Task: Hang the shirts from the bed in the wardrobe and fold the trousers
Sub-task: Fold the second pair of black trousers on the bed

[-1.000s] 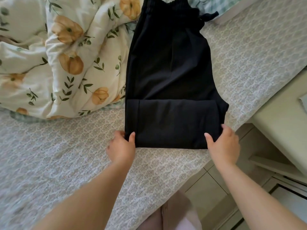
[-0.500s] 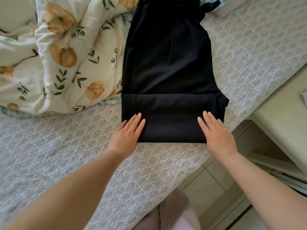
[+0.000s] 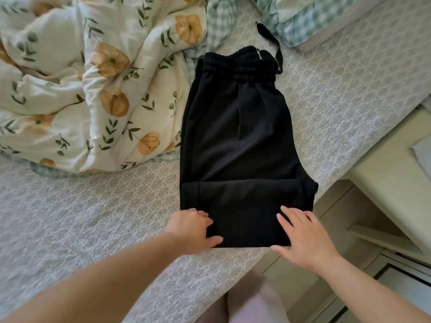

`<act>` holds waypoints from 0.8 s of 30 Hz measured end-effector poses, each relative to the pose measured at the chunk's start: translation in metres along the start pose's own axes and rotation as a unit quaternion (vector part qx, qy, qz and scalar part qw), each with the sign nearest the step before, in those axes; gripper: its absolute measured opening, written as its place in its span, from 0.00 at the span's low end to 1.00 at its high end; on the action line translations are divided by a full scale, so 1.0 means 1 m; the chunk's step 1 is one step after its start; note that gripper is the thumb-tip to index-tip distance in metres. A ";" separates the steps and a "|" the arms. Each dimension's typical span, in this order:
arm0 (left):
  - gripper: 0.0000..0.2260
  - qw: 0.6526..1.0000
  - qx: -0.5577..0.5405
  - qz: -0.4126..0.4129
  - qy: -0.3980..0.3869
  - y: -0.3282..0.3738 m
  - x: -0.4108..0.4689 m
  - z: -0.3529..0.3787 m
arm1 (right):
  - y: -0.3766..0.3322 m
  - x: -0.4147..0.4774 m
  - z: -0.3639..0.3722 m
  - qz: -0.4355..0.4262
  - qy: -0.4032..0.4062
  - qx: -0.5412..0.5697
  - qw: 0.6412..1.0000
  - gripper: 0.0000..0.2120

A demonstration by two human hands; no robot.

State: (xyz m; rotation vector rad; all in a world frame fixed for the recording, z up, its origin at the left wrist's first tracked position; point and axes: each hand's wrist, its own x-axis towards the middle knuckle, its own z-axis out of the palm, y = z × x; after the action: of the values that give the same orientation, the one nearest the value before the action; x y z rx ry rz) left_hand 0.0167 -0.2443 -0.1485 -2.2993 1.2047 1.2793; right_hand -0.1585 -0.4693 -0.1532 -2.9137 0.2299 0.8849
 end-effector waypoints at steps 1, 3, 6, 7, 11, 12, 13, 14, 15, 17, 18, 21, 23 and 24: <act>0.28 0.998 -0.039 -0.036 0.025 -0.006 0.007 -0.020 | 0.000 0.008 -0.009 -0.018 0.028 0.015 0.999 0.30; 0.20 0.982 -0.105 -0.098 0.123 -0.025 0.030 -0.061 | 0.006 0.038 -0.032 -0.012 0.116 0.103 0.988 0.26; 0.13 0.931 -0.181 -0.165 0.269 -0.051 0.068 -0.107 | 0.024 0.104 -0.062 0.124 0.213 0.274 0.930 0.16; 0.14 0.912 -0.210 -0.187 0.299 -0.058 0.081 -0.116 | 0.030 0.128 -0.069 0.181 0.226 0.314 0.904 0.14; 0.26 0.892 -0.167 -0.237 0.347 -0.070 0.128 -0.142 | 0.054 0.203 -0.092 0.301 0.209 0.399 0.840 0.16; 0.29 0.894 -0.138 -0.244 0.349 -0.071 0.138 -0.147 | 0.059 0.215 -0.097 0.305 0.208 0.411 0.833 0.17; 0.31 0.896 -0.122 -0.254 0.344 -0.070 0.146 -0.153 | 0.062 0.225 -0.100 0.309 0.205 0.418 0.829 0.18; 0.30 0.896 -0.115 -0.264 0.339 -0.068 0.154 -0.157 | 0.065 0.232 -0.103 0.315 0.196 0.421 0.828 0.19; 0.27 0.895 -0.112 -0.271 0.337 -0.067 0.161 -0.161 | 0.068 0.238 -0.105 0.320 0.179 0.424 0.828 0.19; 0.18 0.890 -0.123 -0.267 0.349 -0.065 0.171 -0.168 | 0.074 0.247 -0.105 0.305 0.130 0.427 0.841 0.16; 0.14 0.880 -0.146 -0.263 0.368 -0.066 0.175 -0.172 | 0.078 0.250 -0.105 0.285 0.114 0.421 0.854 0.13; 0.07 0.806 -0.270 -0.307 0.428 -0.083 0.175 -0.183 | 0.091 0.253 -0.107 0.237 0.148 0.423 0.862 0.14; 0.05 0.761 -0.328 -0.344 0.442 -0.097 0.173 -0.187 | 0.098 0.252 -0.107 0.229 0.181 0.442 0.848 0.15; 0.06 0.759 -0.335 -0.350 0.435 -0.101 0.173 -0.187 | 0.100 0.252 -0.107 0.226 0.179 0.438 0.852 0.14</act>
State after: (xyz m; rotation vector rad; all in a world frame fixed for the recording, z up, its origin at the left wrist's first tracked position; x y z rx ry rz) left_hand 0.2515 -0.3789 -0.1931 -3.5190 -0.2006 0.3066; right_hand 0.0901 -0.6108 -0.2099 -2.1160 1.0592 0.1363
